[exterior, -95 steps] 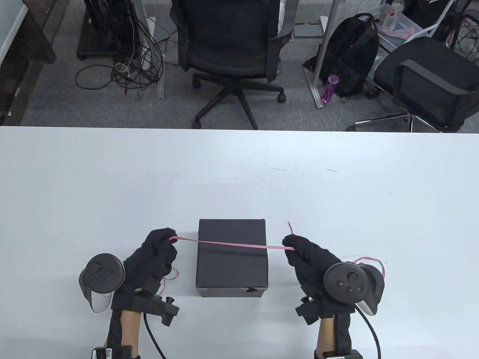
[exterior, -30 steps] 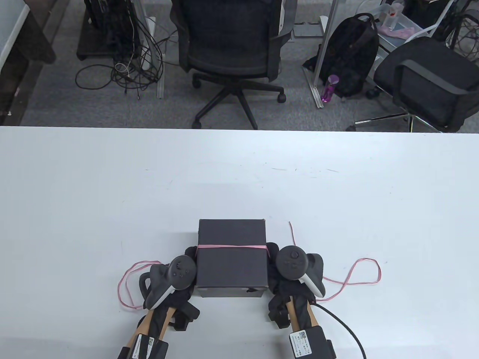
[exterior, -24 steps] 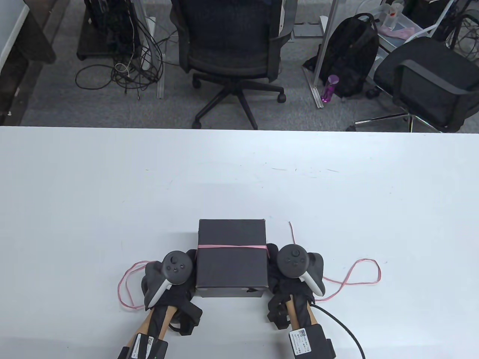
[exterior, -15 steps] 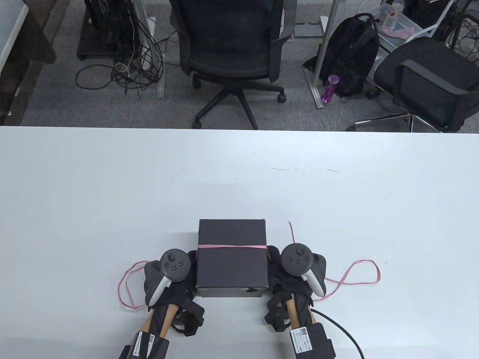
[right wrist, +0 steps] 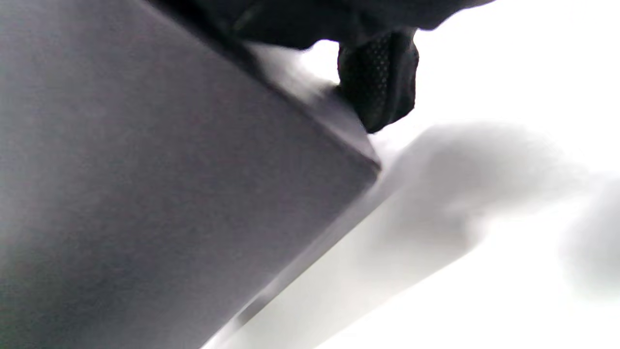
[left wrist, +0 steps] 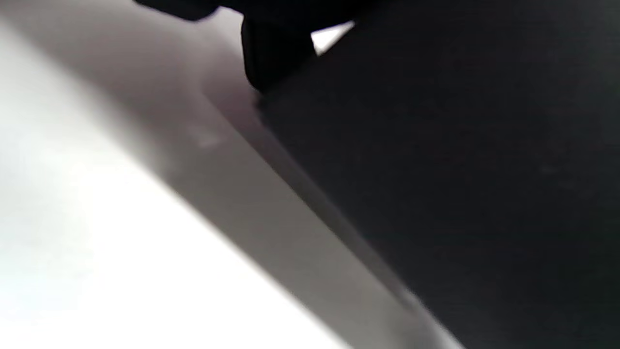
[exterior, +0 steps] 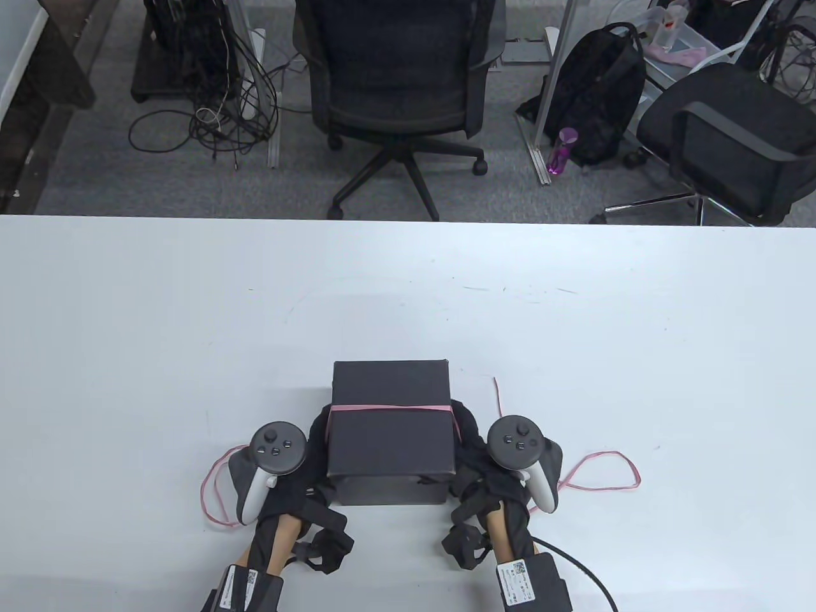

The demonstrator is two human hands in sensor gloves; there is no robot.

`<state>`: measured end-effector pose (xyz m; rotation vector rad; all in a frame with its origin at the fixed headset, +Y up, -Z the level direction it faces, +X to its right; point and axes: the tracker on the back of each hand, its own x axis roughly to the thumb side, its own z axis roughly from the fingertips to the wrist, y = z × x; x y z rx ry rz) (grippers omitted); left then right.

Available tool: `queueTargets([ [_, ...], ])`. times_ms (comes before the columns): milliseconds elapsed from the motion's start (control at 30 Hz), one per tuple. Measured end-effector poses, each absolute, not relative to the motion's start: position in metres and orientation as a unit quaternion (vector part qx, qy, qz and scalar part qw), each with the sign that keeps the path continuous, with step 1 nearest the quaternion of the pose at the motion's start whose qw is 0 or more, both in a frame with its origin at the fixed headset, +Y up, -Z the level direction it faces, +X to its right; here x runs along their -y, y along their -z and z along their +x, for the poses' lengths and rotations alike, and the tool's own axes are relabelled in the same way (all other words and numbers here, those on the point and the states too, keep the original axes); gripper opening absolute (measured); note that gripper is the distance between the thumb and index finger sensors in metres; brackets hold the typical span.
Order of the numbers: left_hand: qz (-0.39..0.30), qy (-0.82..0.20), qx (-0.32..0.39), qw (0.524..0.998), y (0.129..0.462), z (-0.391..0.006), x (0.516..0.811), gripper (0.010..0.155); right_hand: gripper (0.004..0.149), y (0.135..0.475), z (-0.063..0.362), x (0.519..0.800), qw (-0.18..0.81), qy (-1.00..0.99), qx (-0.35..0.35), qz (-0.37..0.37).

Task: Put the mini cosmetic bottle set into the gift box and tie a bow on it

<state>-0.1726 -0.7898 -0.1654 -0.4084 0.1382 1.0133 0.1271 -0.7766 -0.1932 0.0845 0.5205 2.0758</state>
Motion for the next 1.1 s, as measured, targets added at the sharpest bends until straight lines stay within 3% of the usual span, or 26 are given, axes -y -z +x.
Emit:
queueTargets([
  [200,-0.202,-0.614,-0.032,0.762,0.164,-0.181,0.784,0.056,0.059,0.194,0.133,0.774,0.587,-0.757,-0.279,0.068],
  [333,-0.124,-0.632,-0.042,0.764,0.161,-0.181,0.781,0.052,0.06,0.189,0.135,0.765,0.613,-0.75,-0.245,0.044],
  [400,-0.122,-0.644,-0.03,0.755,0.161,-0.182,0.779,0.052,0.06,0.189,0.136,0.764,0.623,-0.741,-0.248,0.046],
  [567,-0.171,-0.705,0.066,0.686,0.168,-0.186,0.785,0.06,0.061,0.191,0.143,0.765,0.663,-0.703,-0.255,0.035],
  [633,-0.196,-0.695,0.117,0.682,0.171,-0.186,0.783,0.066,0.061,0.191,0.146,0.764,0.676,-0.692,-0.252,0.034],
  [767,-0.157,-0.587,0.166,0.777,0.168,-0.181,0.771,0.077,0.062,0.191,0.148,0.762,0.679,-0.69,-0.248,0.042],
  [900,-0.027,-0.376,0.14,0.916,0.159,-0.164,0.762,0.091,0.063,0.192,0.144,0.758,0.666,-0.706,-0.222,0.09],
  [1000,-0.005,-0.302,0.125,0.945,0.156,-0.158,0.76,0.091,0.064,0.193,0.143,0.748,0.652,-0.717,-0.203,0.14],
  [1100,-0.005,-0.298,0.116,0.947,0.156,-0.158,0.76,0.09,0.072,0.194,0.138,0.737,0.549,-0.786,-0.205,0.198],
])
